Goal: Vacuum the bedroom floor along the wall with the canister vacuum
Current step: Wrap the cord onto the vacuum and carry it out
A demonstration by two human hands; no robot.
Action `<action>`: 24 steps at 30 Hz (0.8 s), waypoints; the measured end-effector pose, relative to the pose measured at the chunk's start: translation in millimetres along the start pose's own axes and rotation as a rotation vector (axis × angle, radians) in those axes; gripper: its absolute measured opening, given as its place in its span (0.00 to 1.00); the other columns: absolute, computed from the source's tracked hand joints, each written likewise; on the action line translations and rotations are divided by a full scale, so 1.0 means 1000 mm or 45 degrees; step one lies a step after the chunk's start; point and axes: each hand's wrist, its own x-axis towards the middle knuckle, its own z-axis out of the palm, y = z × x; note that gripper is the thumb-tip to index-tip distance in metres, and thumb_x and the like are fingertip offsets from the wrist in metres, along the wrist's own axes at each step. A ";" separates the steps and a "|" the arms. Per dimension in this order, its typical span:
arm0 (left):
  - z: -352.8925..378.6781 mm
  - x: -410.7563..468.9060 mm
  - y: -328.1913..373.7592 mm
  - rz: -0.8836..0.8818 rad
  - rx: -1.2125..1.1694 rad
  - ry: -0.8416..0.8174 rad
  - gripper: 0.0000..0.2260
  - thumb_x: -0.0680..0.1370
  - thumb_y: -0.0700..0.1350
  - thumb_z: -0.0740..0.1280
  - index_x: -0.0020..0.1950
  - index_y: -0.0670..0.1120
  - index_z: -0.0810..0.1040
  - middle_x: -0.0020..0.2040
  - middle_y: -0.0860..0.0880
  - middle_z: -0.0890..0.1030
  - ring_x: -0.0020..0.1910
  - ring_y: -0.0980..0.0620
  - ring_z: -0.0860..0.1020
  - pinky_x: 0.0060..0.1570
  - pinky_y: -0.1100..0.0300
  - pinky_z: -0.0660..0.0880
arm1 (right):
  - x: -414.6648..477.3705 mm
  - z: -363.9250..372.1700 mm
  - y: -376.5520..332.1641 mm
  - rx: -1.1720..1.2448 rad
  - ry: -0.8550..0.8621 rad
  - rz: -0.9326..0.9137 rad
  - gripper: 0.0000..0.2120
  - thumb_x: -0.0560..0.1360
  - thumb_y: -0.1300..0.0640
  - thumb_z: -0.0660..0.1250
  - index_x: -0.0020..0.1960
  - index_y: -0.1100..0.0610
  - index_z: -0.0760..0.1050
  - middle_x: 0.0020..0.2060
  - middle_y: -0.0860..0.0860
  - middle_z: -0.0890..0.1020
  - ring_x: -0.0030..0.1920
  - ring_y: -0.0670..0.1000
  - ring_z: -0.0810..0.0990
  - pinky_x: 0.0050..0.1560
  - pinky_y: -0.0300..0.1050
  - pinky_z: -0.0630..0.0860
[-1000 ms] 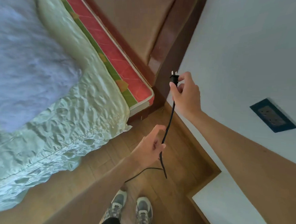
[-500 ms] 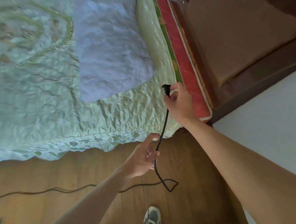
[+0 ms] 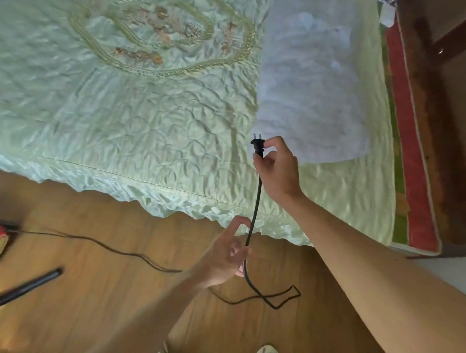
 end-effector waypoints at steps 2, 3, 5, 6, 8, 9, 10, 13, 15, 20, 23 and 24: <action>-0.031 -0.015 -0.012 -0.016 -0.021 0.043 0.21 0.82 0.38 0.61 0.59 0.67 0.65 0.34 0.48 0.71 0.35 0.49 0.78 0.41 0.50 0.84 | 0.003 0.039 -0.022 0.010 -0.050 -0.019 0.07 0.77 0.61 0.68 0.51 0.59 0.70 0.26 0.61 0.75 0.28 0.61 0.72 0.31 0.51 0.70; -0.047 -0.023 -0.019 -0.019 -0.029 0.065 0.22 0.82 0.38 0.61 0.58 0.68 0.64 0.34 0.47 0.70 0.34 0.50 0.78 0.41 0.51 0.84 | 0.004 0.058 -0.033 0.017 -0.081 -0.019 0.07 0.77 0.61 0.67 0.51 0.59 0.70 0.27 0.62 0.75 0.29 0.62 0.73 0.31 0.52 0.70; -0.078 -0.039 -0.034 -0.030 -0.056 0.109 0.22 0.82 0.39 0.62 0.58 0.68 0.64 0.34 0.45 0.70 0.34 0.49 0.77 0.40 0.51 0.84 | 0.004 0.097 -0.055 0.028 -0.139 -0.026 0.07 0.77 0.61 0.67 0.52 0.59 0.70 0.28 0.63 0.75 0.30 0.63 0.73 0.31 0.53 0.71; -0.093 -0.047 -0.041 -0.036 -0.072 0.129 0.21 0.82 0.39 0.62 0.58 0.68 0.65 0.34 0.46 0.70 0.34 0.49 0.77 0.40 0.50 0.84 | 0.004 0.115 -0.066 0.027 -0.162 -0.036 0.07 0.77 0.62 0.67 0.52 0.60 0.70 0.27 0.63 0.75 0.29 0.63 0.73 0.31 0.53 0.71; -0.122 -0.064 -0.055 -0.057 -0.129 0.174 0.21 0.82 0.39 0.63 0.59 0.67 0.65 0.32 0.49 0.70 0.34 0.48 0.78 0.41 0.48 0.84 | 0.003 0.153 -0.087 0.021 -0.216 -0.062 0.06 0.77 0.62 0.67 0.51 0.58 0.70 0.28 0.63 0.76 0.29 0.63 0.73 0.32 0.54 0.72; -0.136 -0.073 -0.062 -0.064 -0.163 0.196 0.22 0.81 0.38 0.63 0.60 0.67 0.65 0.31 0.50 0.70 0.35 0.47 0.79 0.42 0.47 0.84 | 0.002 0.171 -0.098 0.019 -0.245 -0.069 0.06 0.77 0.61 0.67 0.51 0.56 0.70 0.28 0.63 0.77 0.30 0.63 0.74 0.33 0.55 0.73; -0.149 -0.082 -0.069 -0.068 -0.189 0.218 0.22 0.81 0.38 0.63 0.60 0.67 0.65 0.31 0.51 0.71 0.36 0.47 0.80 0.42 0.46 0.84 | 0.000 0.190 -0.109 0.015 -0.272 -0.072 0.07 0.78 0.61 0.67 0.50 0.54 0.69 0.29 0.63 0.77 0.30 0.64 0.75 0.33 0.56 0.74; -0.187 -0.109 -0.090 -0.064 -0.203 0.296 0.22 0.81 0.38 0.63 0.59 0.66 0.65 0.28 0.57 0.70 0.31 0.56 0.77 0.42 0.47 0.84 | -0.006 0.243 -0.140 0.007 -0.335 -0.088 0.07 0.78 0.59 0.67 0.50 0.53 0.69 0.29 0.62 0.78 0.31 0.63 0.76 0.35 0.57 0.76; -0.209 -0.126 -0.104 -0.073 -0.215 0.373 0.21 0.81 0.37 0.63 0.59 0.65 0.66 0.27 0.58 0.68 0.29 0.59 0.74 0.40 0.47 0.84 | -0.012 0.277 -0.160 0.019 -0.382 -0.103 0.06 0.78 0.59 0.67 0.52 0.56 0.70 0.30 0.62 0.79 0.32 0.62 0.77 0.36 0.57 0.76; -0.255 -0.170 -0.138 -0.104 -0.191 0.588 0.20 0.80 0.36 0.64 0.59 0.62 0.67 0.28 0.55 0.65 0.26 0.57 0.68 0.35 0.49 0.83 | -0.032 0.352 -0.205 0.033 -0.505 -0.181 0.06 0.78 0.58 0.67 0.52 0.55 0.70 0.29 0.60 0.79 0.28 0.54 0.75 0.35 0.51 0.74; -0.274 -0.194 -0.154 -0.133 -0.141 0.669 0.18 0.80 0.38 0.63 0.62 0.59 0.65 0.29 0.50 0.66 0.27 0.53 0.68 0.36 0.46 0.81 | -0.046 0.390 -0.227 0.035 -0.583 -0.242 0.06 0.78 0.58 0.67 0.51 0.53 0.69 0.29 0.59 0.79 0.28 0.55 0.75 0.33 0.50 0.73; -0.279 -0.201 -0.158 -0.145 -0.138 0.706 0.19 0.80 0.38 0.64 0.61 0.61 0.65 0.28 0.52 0.66 0.27 0.54 0.68 0.35 0.47 0.80 | -0.050 0.401 -0.234 0.034 -0.607 -0.258 0.07 0.78 0.58 0.67 0.51 0.52 0.69 0.29 0.59 0.79 0.29 0.56 0.76 0.33 0.51 0.74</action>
